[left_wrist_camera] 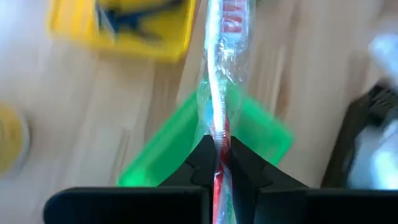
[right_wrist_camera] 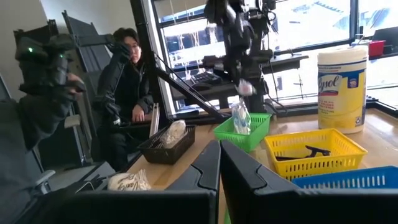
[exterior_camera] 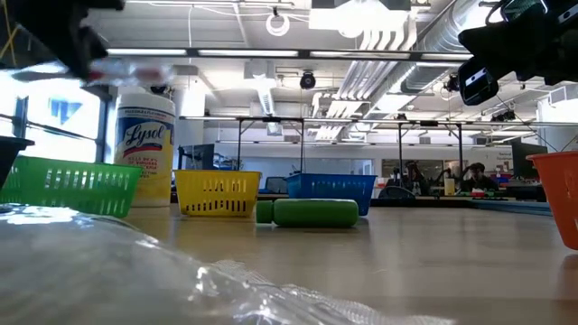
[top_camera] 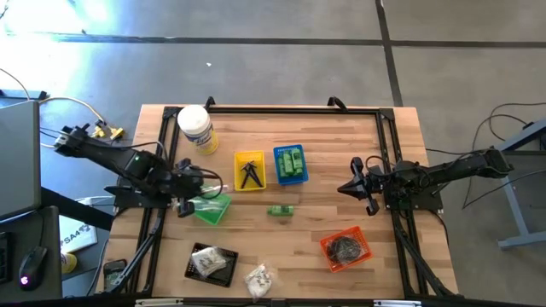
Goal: Pick & Place Travel size toiletries
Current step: Put the red toothbrush into the green bin
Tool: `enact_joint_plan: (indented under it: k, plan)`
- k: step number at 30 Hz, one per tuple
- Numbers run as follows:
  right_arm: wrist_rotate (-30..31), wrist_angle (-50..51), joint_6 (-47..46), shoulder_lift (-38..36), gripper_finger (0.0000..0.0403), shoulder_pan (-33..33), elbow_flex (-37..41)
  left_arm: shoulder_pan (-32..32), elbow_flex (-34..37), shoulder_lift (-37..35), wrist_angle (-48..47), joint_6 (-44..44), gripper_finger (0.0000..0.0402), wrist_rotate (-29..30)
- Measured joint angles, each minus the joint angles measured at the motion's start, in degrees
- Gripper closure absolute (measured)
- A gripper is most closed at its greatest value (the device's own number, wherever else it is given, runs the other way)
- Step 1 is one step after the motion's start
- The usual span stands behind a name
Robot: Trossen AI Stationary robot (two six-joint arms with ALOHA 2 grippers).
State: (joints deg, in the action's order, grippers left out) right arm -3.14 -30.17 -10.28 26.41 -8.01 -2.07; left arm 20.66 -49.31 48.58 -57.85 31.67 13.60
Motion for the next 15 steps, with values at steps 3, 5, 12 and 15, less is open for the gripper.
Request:
enact_joint_plan:
  k: [3,5,12,15]
  plan:
    - [0.16,0.00,0.00,0.00,0.0399,0.00,0.00,0.01,3.22,-1.03,-2.70,3.13,0.0384,-2.84]
    - [0.17,0.00,0.00,0.00,0.0399,0.01,0.00,-0.02,4.56,-0.31,-3.53,4.09,0.0384,-4.73]
    - [1.35,-0.01,0.20,0.00,0.0399,0.02,0.00,-0.02,6.34,4.80,-6.40,4.21,0.0383,-8.67]
    - [1.94,-0.02,0.22,0.00,0.0399,0.02,0.00,-0.02,6.37,7.53,-7.90,4.11,0.0383,-8.63]
